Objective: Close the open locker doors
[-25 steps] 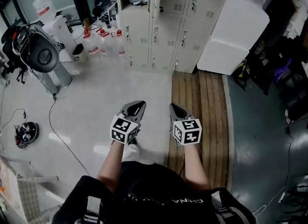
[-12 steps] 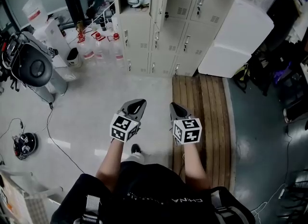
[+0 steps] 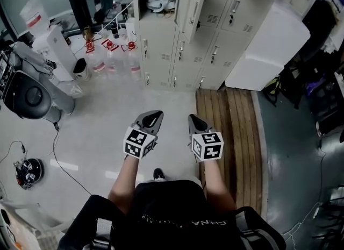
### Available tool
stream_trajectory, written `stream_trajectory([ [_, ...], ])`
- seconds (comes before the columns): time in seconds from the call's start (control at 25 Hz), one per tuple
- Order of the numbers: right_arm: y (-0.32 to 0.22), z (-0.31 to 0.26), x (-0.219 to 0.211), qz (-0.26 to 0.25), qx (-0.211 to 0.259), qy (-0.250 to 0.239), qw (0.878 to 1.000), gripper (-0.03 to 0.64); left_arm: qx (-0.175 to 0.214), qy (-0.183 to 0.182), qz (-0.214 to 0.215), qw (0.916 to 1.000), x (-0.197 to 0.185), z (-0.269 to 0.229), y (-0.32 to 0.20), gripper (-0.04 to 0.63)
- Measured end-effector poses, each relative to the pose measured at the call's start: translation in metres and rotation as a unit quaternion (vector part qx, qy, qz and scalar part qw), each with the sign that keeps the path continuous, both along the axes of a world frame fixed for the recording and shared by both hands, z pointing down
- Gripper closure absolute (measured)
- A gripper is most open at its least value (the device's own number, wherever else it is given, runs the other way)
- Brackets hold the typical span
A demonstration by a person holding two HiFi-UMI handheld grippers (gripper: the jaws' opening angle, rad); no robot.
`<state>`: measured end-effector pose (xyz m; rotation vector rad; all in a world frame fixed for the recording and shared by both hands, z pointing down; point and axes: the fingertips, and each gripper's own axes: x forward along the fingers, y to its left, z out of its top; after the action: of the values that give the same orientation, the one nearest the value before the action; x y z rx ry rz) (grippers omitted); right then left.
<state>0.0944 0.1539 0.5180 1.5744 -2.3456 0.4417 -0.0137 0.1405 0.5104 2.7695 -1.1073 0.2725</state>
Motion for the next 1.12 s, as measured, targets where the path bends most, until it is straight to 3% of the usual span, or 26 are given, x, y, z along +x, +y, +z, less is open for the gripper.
stream_trajectory([
  [0.64, -0.076, 0.014, -0.016, 0.001, -0.012, 0.004, 1.0, 0.584, -0.023, 0.021, -0.01, 0.9995, -0.021, 0.02, -0.069, 0.574],
  [1.12, -0.215, -0.001, 0.016, -0.037, 0.003, -0.016, 0.999, 0.584, -0.009, -0.003, -0.037, 0.9993, 0.015, 0.008, -0.199, 0.574],
])
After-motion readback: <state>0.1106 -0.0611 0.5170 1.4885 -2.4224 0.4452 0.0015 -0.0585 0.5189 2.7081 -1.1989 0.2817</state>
